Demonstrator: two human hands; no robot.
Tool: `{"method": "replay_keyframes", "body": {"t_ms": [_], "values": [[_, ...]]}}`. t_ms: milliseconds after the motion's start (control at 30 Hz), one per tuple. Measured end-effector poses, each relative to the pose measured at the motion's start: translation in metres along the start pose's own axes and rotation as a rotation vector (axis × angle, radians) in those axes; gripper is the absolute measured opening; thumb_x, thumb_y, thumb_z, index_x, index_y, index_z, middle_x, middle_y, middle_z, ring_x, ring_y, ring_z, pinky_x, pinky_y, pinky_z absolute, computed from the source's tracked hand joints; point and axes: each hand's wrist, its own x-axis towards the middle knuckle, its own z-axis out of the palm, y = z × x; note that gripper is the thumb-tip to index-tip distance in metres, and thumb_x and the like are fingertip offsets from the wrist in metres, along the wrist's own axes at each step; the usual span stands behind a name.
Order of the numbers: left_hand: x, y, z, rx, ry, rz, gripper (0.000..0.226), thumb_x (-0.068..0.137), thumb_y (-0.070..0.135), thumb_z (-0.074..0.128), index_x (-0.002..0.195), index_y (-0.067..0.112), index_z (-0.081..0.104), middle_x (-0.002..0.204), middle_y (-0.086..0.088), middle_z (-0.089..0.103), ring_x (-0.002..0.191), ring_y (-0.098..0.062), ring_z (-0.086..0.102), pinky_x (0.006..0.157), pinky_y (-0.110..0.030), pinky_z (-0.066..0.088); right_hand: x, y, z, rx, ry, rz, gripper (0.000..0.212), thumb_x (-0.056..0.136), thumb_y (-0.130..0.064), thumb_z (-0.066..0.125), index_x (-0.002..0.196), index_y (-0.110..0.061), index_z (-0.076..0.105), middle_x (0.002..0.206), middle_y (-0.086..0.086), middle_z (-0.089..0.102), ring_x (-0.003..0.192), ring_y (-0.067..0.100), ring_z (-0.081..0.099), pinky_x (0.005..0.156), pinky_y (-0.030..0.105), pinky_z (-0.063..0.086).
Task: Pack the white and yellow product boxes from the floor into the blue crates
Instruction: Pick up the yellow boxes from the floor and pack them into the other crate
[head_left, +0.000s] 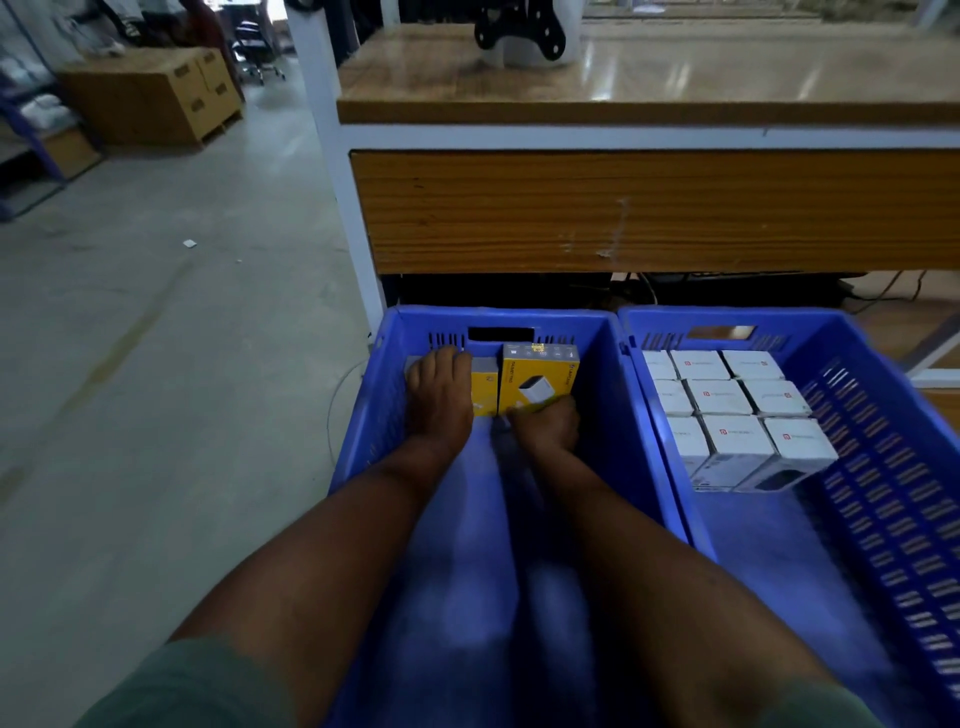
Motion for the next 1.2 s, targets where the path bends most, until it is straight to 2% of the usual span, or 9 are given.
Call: {"method": "replay_keyframes", "body": {"t_ms": [100, 400, 533, 667, 733, 867, 967, 1067, 1200], "values": [[-0.008, -0.003, -0.021, -0.113, -0.019, -0.038, 0.044, 0.071, 0.01, 0.072, 0.114, 0.014, 0.063, 0.114, -0.008, 0.06, 0.106, -0.031, 0.056, 0.092, -0.041, 0.043, -0.021, 0.001, -0.011, -0.055, -0.066, -0.071, 0.028, 0.086, -0.023, 0.074, 0.109, -0.012, 0.064, 0.113, 0.009, 0.068, 0.105, 0.032, 0.068, 0.084, 0.035, 0.057], [-0.053, -0.007, -0.092, -0.416, -0.077, -0.085, 0.031, 0.077, 0.013, 0.061, 0.108, 0.015, 0.064, 0.113, -0.008, 0.062, 0.11, -0.032, 0.055, 0.091, -0.044, 0.048, -0.096, -0.01, -0.031, 0.071, -0.285, -0.264, 0.012, 0.083, -0.021, 0.066, 0.095, -0.023, 0.065, 0.094, 0.001, 0.071, 0.091, 0.024, 0.068, 0.086, 0.047, 0.059], [-0.087, -0.003, -0.136, -0.421, -0.075, -0.083, 0.031, 0.079, 0.013, 0.066, 0.11, 0.016, 0.067, 0.115, -0.004, 0.066, 0.113, -0.025, 0.057, 0.092, -0.039, 0.05, -0.138, -0.013, -0.053, 0.086, -0.35, -0.36, 0.016, 0.086, -0.016, 0.064, 0.102, -0.017, 0.066, 0.088, 0.001, 0.069, 0.081, 0.022, 0.066, 0.068, 0.036, 0.055], [-0.133, -0.009, -0.181, -0.437, -0.066, -0.067, 0.029, 0.079, 0.02, 0.065, 0.108, 0.023, 0.068, 0.113, -0.002, 0.069, 0.109, -0.025, 0.063, 0.087, -0.043, 0.055, -0.195, -0.007, -0.074, 0.016, -0.378, -0.503, 0.011, 0.079, -0.023, 0.06, 0.073, -0.014, 0.064, 0.082, 0.015, 0.07, 0.085, 0.039, 0.07, 0.068, 0.052, 0.057], [-0.16, -0.012, -0.204, -0.438, -0.023, -0.062, 0.027, 0.08, 0.021, 0.065, 0.107, 0.022, 0.068, 0.111, -0.002, 0.07, 0.107, -0.025, 0.064, 0.086, -0.043, 0.055, -0.225, 0.001, -0.086, -0.002, -0.393, -0.565, 0.015, 0.084, -0.021, 0.06, 0.07, -0.015, 0.059, 0.084, 0.02, 0.068, 0.087, 0.043, 0.069, 0.064, 0.052, 0.055], [-0.227, -0.019, -0.251, -0.478, 0.079, -0.048, 0.026, 0.081, 0.025, 0.064, 0.106, 0.019, 0.07, 0.103, -0.002, 0.07, 0.099, -0.024, 0.066, 0.083, -0.041, 0.056, -0.304, 0.014, -0.113, 0.042, -0.367, -0.677, 0.005, 0.09, -0.023, 0.065, 0.088, -0.018, 0.065, 0.086, 0.006, 0.071, 0.085, 0.027, 0.07, 0.074, 0.05, 0.058], [-0.297, -0.032, -0.293, -0.53, 0.126, -0.078, 0.021, 0.081, 0.026, 0.064, 0.101, 0.023, 0.069, 0.096, 0.0, 0.069, 0.09, -0.022, 0.065, 0.077, -0.037, 0.055, -0.377, 0.028, -0.119, 0.051, -0.394, -0.767, 0.004, 0.086, -0.029, 0.067, 0.084, -0.026, 0.065, 0.078, -0.004, 0.069, 0.077, 0.018, 0.069, 0.071, 0.041, 0.056], [-0.38, -0.048, -0.335, -0.515, 0.184, -0.102, 0.018, 0.082, 0.029, 0.063, 0.099, 0.024, 0.066, 0.091, -0.001, 0.067, 0.086, -0.024, 0.063, 0.072, -0.035, 0.052, -0.456, 0.055, -0.113, 0.073, -0.495, -0.832, 0.005, 0.078, -0.034, 0.066, 0.079, -0.029, 0.066, 0.073, -0.008, 0.069, 0.074, 0.014, 0.069, 0.073, 0.038, 0.058], [-0.515, -0.082, -0.379, -0.506, 0.219, -0.314, 0.018, 0.085, 0.023, 0.062, 0.102, 0.027, 0.066, 0.095, 0.003, 0.068, 0.087, -0.018, 0.063, 0.075, -0.033, 0.052, -0.554, 0.098, -0.093, 0.025, -0.709, -0.9, 0.007, 0.086, -0.023, 0.07, 0.085, -0.029, 0.068, 0.079, -0.004, 0.072, 0.075, 0.014, 0.071, 0.072, 0.036, 0.058]]}}
